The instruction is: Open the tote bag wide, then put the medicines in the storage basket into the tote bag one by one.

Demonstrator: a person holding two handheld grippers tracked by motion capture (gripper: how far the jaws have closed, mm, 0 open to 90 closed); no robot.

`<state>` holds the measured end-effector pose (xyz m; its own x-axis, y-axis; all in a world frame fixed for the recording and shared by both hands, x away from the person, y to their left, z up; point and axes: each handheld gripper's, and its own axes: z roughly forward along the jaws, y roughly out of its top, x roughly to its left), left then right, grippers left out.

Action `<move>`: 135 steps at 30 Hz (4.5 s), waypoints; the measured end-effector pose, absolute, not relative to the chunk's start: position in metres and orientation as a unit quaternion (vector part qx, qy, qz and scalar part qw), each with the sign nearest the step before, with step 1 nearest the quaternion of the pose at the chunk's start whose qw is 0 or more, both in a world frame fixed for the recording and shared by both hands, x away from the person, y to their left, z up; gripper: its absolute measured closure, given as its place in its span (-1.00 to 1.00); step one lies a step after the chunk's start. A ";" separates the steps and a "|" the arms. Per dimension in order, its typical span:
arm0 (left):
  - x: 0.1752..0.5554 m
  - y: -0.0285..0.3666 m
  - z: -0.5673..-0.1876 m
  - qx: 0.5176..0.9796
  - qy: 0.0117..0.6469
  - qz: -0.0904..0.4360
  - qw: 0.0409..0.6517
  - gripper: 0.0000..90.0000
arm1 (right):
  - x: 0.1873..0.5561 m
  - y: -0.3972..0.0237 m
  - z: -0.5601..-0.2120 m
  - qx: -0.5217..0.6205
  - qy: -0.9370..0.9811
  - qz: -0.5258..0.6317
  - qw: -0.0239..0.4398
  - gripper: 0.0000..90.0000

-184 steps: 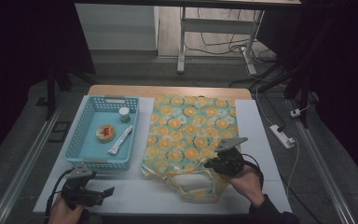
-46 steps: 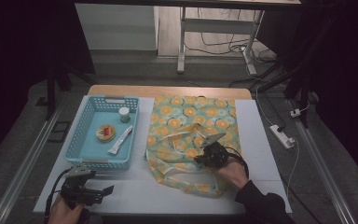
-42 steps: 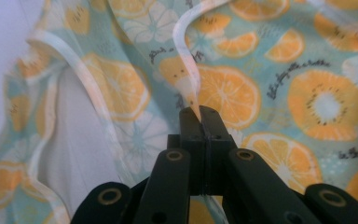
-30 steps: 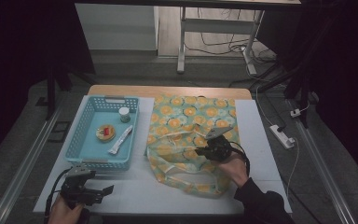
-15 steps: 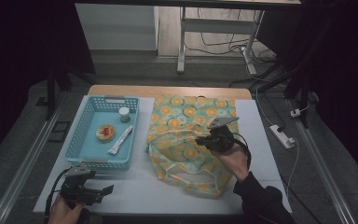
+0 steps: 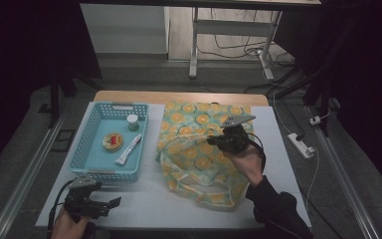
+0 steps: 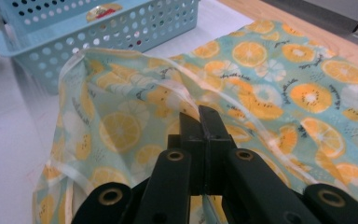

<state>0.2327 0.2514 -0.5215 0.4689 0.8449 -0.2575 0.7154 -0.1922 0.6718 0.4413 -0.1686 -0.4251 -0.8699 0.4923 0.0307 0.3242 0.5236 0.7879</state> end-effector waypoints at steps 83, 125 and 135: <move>0.236 0.260 -0.491 0.753 0.460 0.118 0.456 -1.00 | 0.450 -0.165 -0.408 0.234 0.846 0.467 0.111 1.00; 0.311 0.262 -0.456 0.770 0.474 0.122 0.410 -1.00 | 0.450 -0.167 -0.404 0.232 0.844 0.470 0.114 1.00; 0.340 0.269 -0.459 0.764 0.491 0.116 0.401 -1.00 | 0.450 -0.168 -0.403 0.231 0.843 0.472 0.113 1.00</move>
<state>0.3396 0.2693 -0.4586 0.4900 0.8444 -0.2165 0.6576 -0.1951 0.7277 0.4498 -0.1675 -0.4034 -0.8674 0.4968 0.0270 0.2825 0.4471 0.8487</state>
